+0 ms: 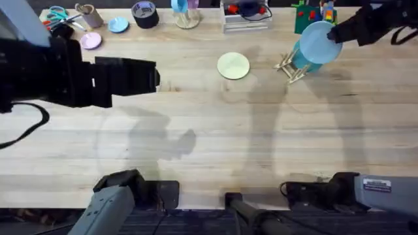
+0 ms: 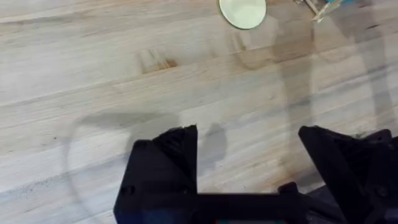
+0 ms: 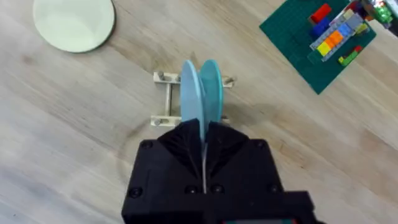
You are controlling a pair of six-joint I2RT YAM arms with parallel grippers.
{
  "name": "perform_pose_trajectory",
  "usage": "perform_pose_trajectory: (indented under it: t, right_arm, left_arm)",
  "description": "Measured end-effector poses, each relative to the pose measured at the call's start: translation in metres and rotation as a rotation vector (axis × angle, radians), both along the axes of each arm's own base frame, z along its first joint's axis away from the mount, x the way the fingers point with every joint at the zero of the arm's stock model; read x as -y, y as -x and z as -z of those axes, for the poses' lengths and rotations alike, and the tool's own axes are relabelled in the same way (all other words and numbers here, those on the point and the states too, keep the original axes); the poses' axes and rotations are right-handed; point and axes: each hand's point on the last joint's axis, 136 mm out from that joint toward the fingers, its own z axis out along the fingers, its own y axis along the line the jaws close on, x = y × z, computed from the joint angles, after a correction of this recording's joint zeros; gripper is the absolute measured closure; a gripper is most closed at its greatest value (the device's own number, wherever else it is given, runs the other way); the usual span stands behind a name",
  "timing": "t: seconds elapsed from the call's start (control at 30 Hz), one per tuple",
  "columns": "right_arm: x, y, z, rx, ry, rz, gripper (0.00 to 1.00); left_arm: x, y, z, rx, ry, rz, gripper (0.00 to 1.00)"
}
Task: Pick up the plates from the table one by one and place each into a slot on the dish rack.
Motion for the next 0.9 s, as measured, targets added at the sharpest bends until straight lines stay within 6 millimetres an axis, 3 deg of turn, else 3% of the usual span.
perform_pose_trajectory:
  t: [0.9]
  right_arm:
    - [0.0001, -0.0005, 0.0001, -0.003, -0.010, 0.016, 0.974]
  left_arm:
    - [0.0000, 0.0000, 0.0000, 0.000, 0.000, 0.000, 0.008]
